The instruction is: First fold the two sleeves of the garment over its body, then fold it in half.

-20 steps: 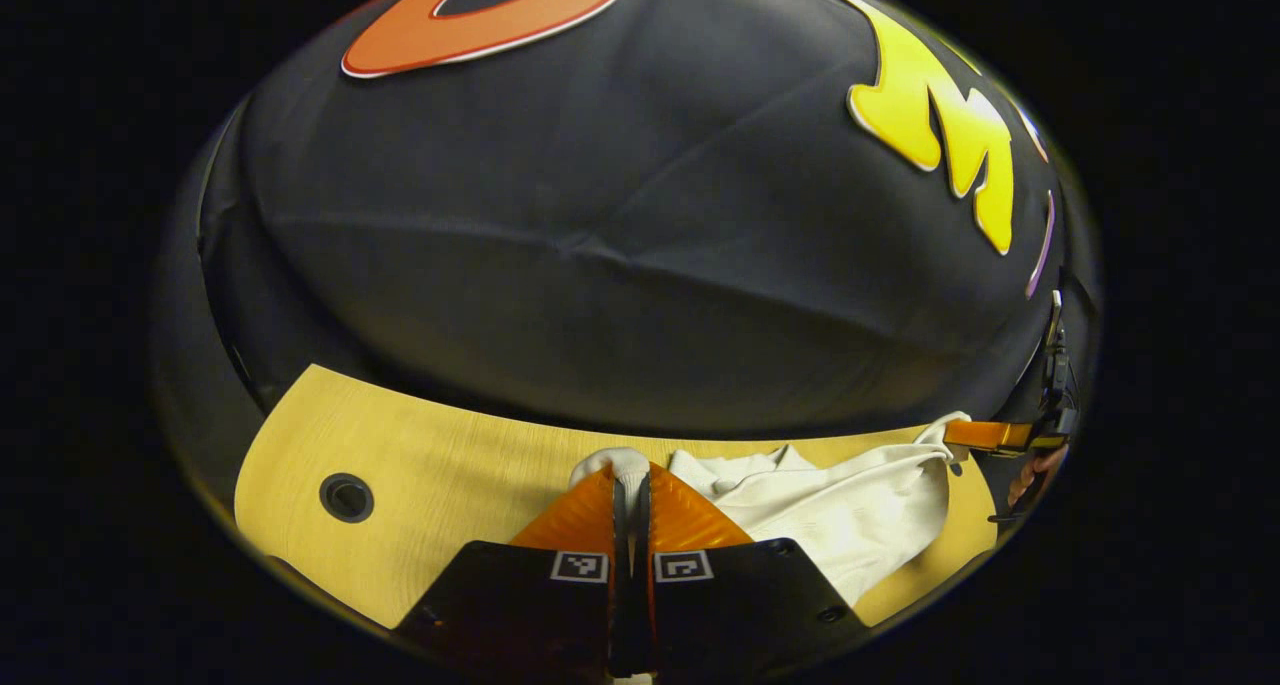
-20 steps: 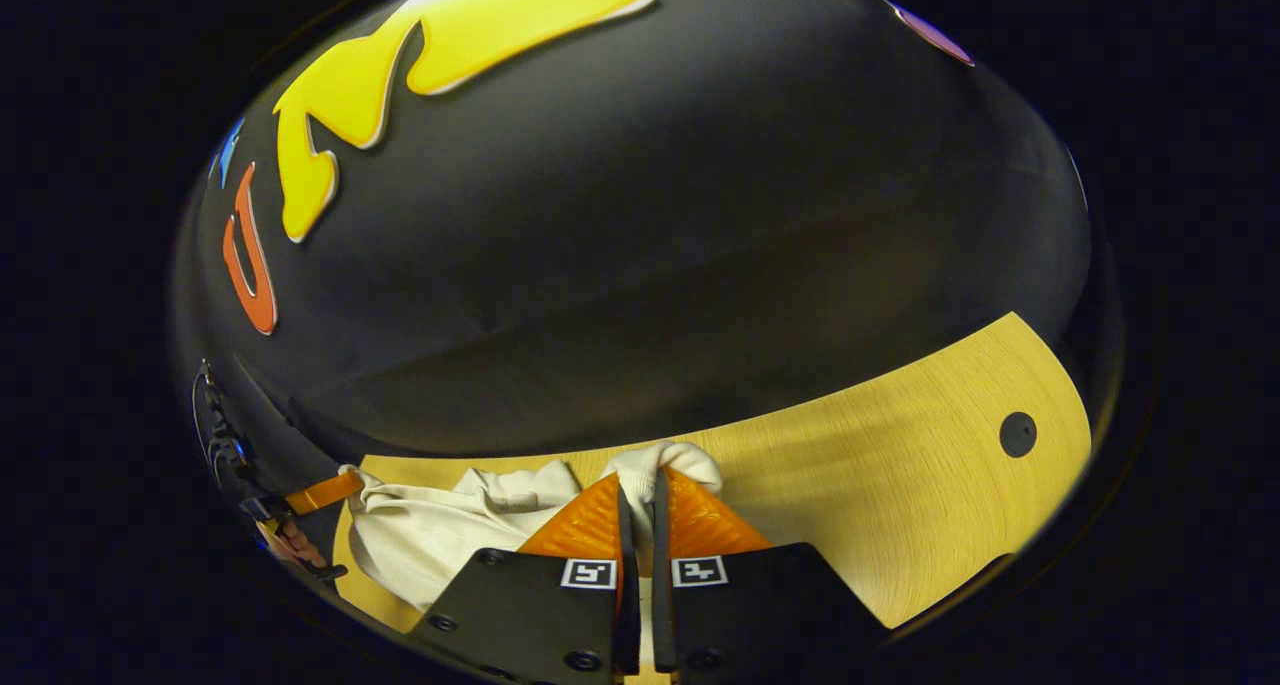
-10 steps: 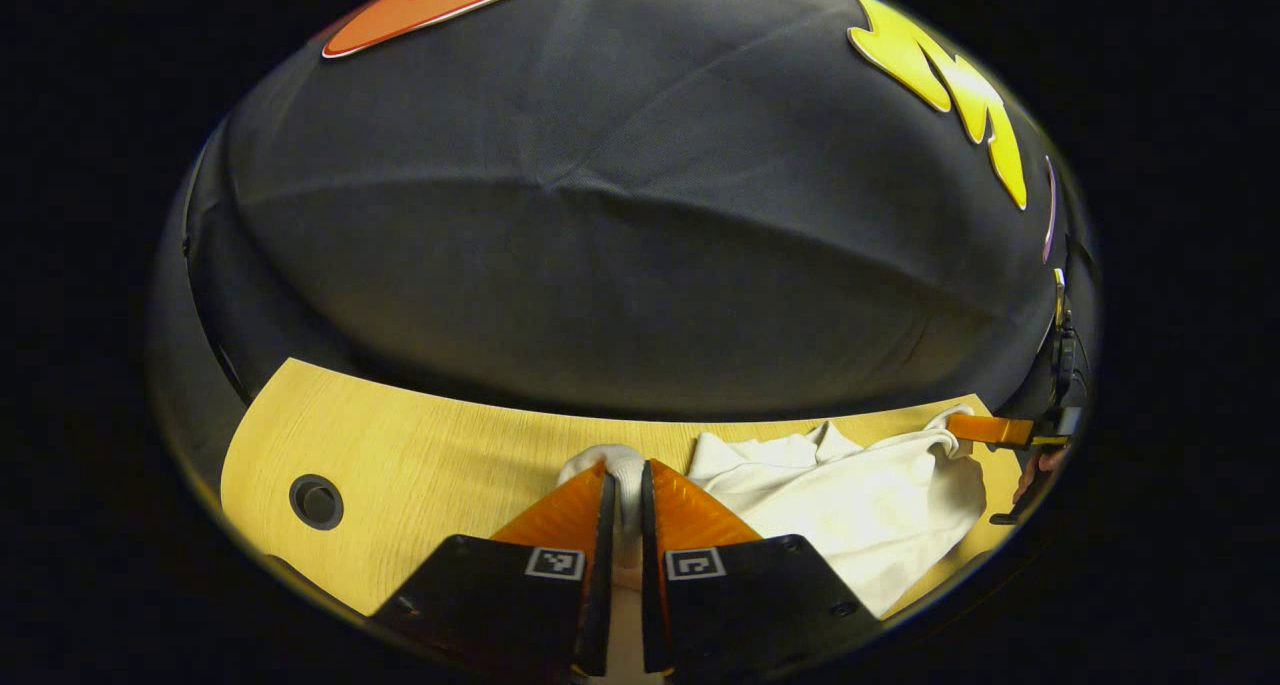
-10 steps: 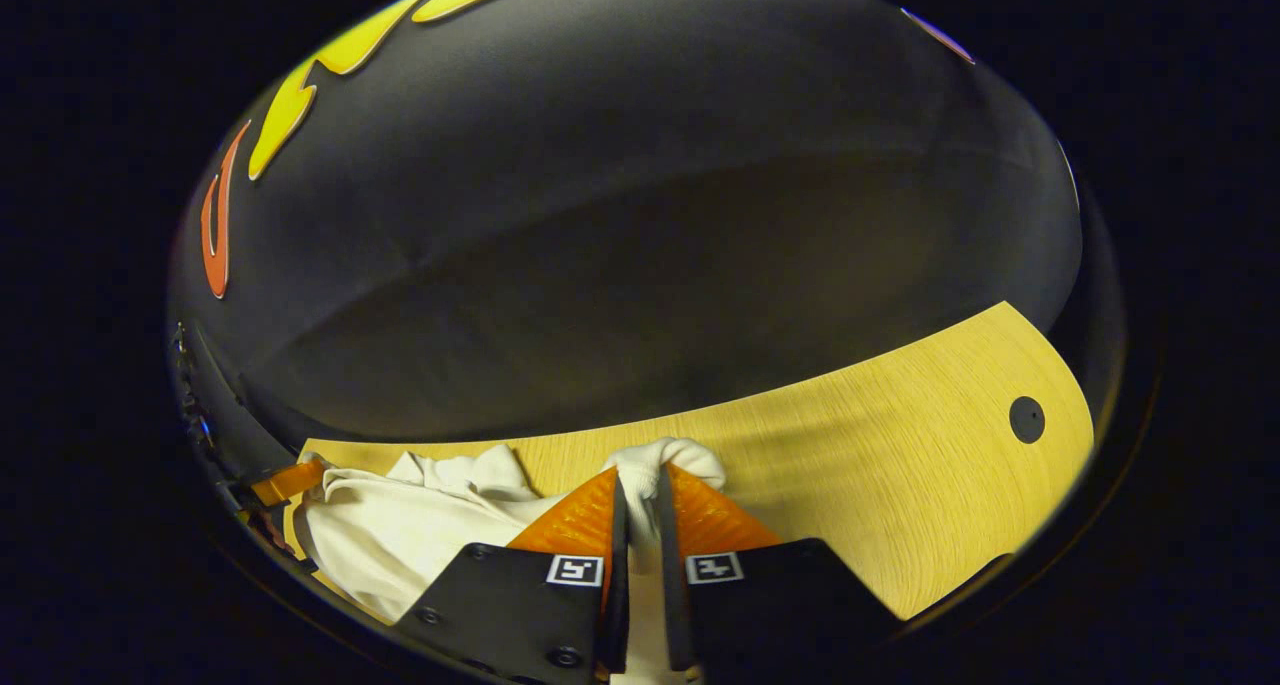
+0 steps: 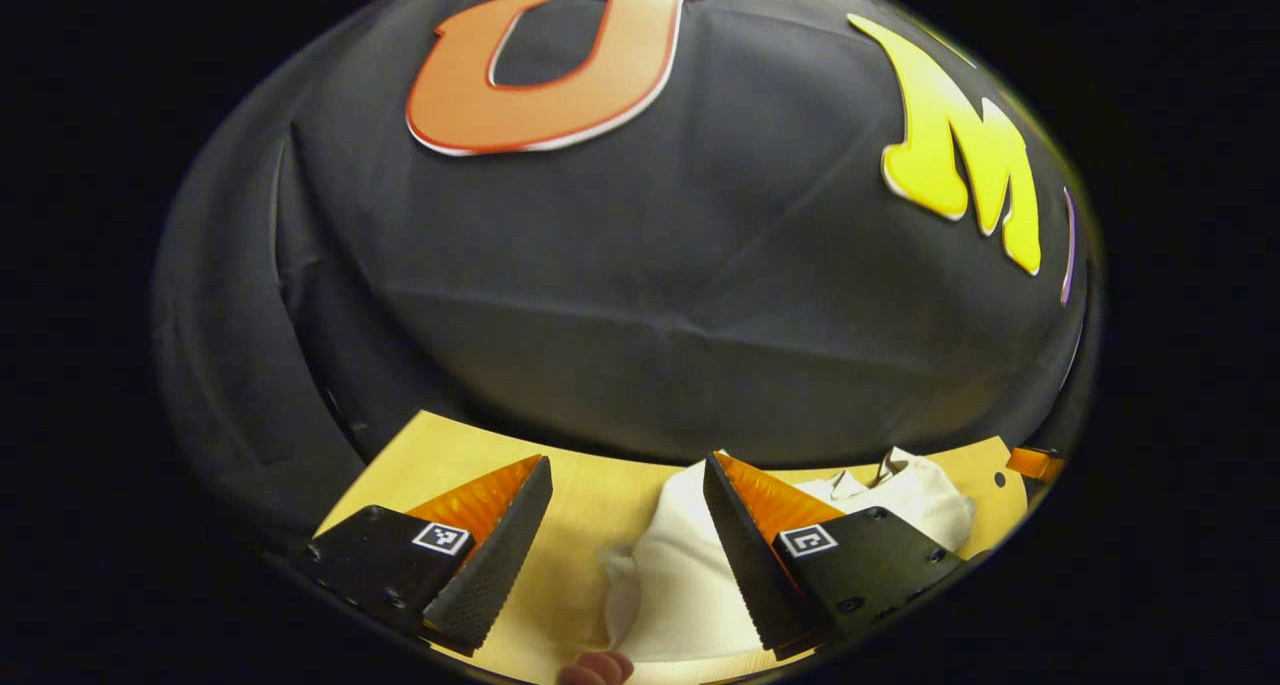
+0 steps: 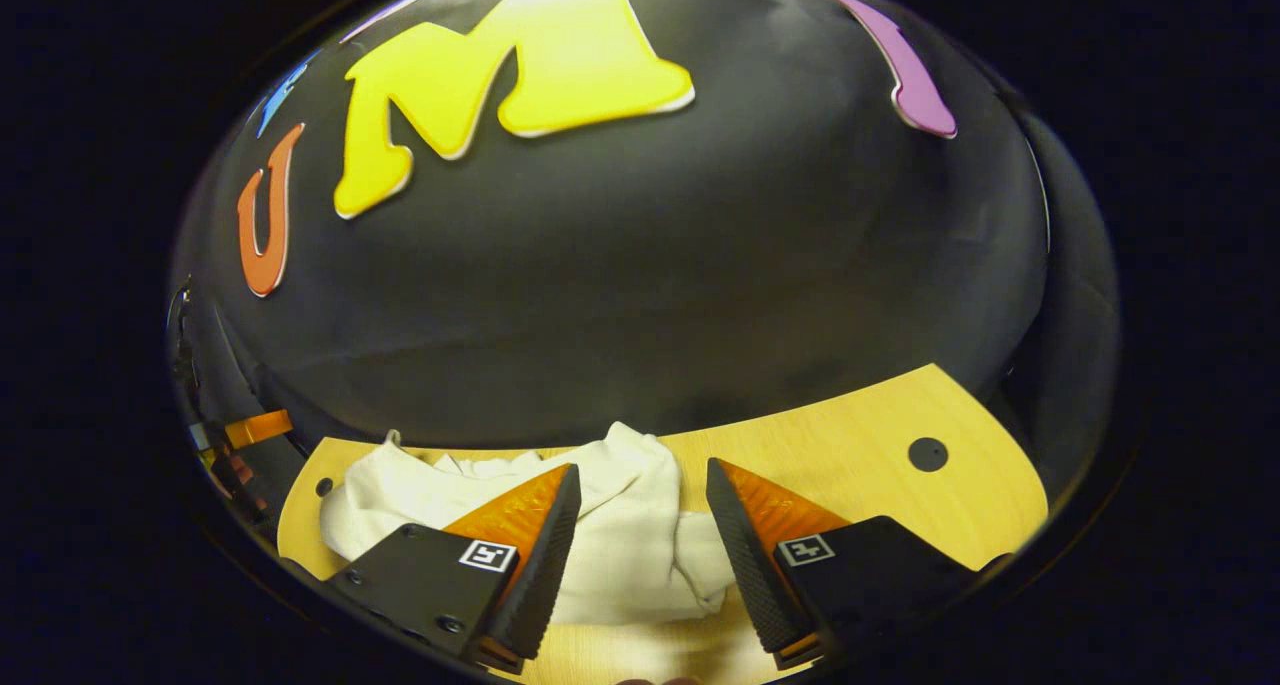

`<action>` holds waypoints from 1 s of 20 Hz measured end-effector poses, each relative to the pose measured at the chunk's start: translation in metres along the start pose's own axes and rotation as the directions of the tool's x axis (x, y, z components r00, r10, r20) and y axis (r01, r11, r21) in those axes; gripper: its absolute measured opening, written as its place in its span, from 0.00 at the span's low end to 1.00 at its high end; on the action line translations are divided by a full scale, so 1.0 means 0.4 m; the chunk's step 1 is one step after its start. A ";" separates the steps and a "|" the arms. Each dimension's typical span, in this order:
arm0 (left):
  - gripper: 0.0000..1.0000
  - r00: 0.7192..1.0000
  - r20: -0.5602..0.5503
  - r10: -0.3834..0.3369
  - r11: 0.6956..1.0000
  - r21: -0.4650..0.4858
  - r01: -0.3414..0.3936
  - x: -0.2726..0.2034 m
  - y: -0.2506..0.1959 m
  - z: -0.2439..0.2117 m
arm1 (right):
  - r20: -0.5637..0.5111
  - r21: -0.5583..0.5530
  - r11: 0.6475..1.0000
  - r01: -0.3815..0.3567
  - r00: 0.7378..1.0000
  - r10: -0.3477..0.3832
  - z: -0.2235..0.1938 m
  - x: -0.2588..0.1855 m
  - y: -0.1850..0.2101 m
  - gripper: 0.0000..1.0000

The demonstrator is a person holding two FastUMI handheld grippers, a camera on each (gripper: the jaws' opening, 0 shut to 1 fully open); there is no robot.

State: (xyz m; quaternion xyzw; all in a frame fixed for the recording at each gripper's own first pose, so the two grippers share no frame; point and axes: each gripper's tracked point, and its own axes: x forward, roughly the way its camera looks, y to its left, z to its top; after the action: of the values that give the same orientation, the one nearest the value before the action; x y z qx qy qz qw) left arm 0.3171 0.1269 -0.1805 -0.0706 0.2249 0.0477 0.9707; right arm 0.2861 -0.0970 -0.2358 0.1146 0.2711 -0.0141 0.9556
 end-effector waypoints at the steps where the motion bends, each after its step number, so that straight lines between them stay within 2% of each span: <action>1: 0.96 1.000 0.028 0.003 1.000 0.010 -0.003 -0.053 0.006 0.035 | 0.031 -0.018 1.000 0.001 1.000 0.000 0.031 -0.055 0.006 0.78; 2: 0.96 0.998 0.061 0.011 0.999 0.029 -0.012 -0.114 0.009 0.070 | 0.067 -0.038 0.999 0.001 0.998 0.001 0.066 -0.112 0.017 0.91; 3: 0.96 0.995 0.095 0.015 0.999 0.048 -0.020 -0.174 0.008 0.102 | 0.107 -0.051 0.999 -0.004 0.994 0.009 0.101 -0.166 0.035 0.85; 4: 0.96 0.992 0.127 0.010 0.998 0.060 -0.017 -0.234 -0.006 0.134 | 0.144 -0.067 0.998 -0.009 0.989 0.019 0.141 -0.229 0.051 0.92; 6: 0.96 0.980 0.197 -0.004 0.998 0.061 -0.008 -0.370 -0.039 0.201 | 0.229 -0.099 0.995 -0.021 0.972 0.043 0.215 -0.379 0.091 0.92; 9: 0.95 0.960 0.278 -0.029 0.998 0.055 0.014 -0.571 -0.087 0.274 | 0.360 -0.188 0.982 -0.025 0.928 0.092 0.290 -0.571 0.173 0.91; 11: 0.95 0.942 0.330 -0.061 0.997 0.065 0.041 -0.690 -0.132 0.299 | 0.392 -0.225 0.974 -0.033 0.912 0.121 0.289 -0.671 0.227 0.92; 14: 0.95 0.894 0.444 -0.065 0.994 0.103 0.021 -0.836 -0.167 0.322 | 0.406 -0.225 0.971 -0.082 0.898 0.170 0.268 -0.793 0.290 0.93; 16: 0.95 0.871 0.486 -0.071 0.993 0.114 0.017 -0.913 -0.185 0.302 | 0.433 -0.213 0.975 -0.071 0.888 0.159 0.260 -0.858 0.288 0.93; 19: 0.95 0.857 0.508 -0.085 0.992 0.124 0.024 -0.996 -0.217 0.246 | 0.447 -0.195 0.980 -0.041 0.886 0.125 0.220 -0.922 0.270 0.89; 20: 0.95 0.854 0.512 -0.091 0.991 0.129 0.029 -1.016 -0.229 0.226 | 0.449 -0.185 0.982 -0.041 0.885 0.121 0.203 -0.942 0.269 0.93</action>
State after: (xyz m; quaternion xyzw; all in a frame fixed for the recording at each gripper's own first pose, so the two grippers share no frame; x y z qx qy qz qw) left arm 0.0040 0.0261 0.0907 -0.0055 -0.0439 0.0214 0.9988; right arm 0.0163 -0.0239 0.0506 0.0373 0.0333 0.0224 0.9985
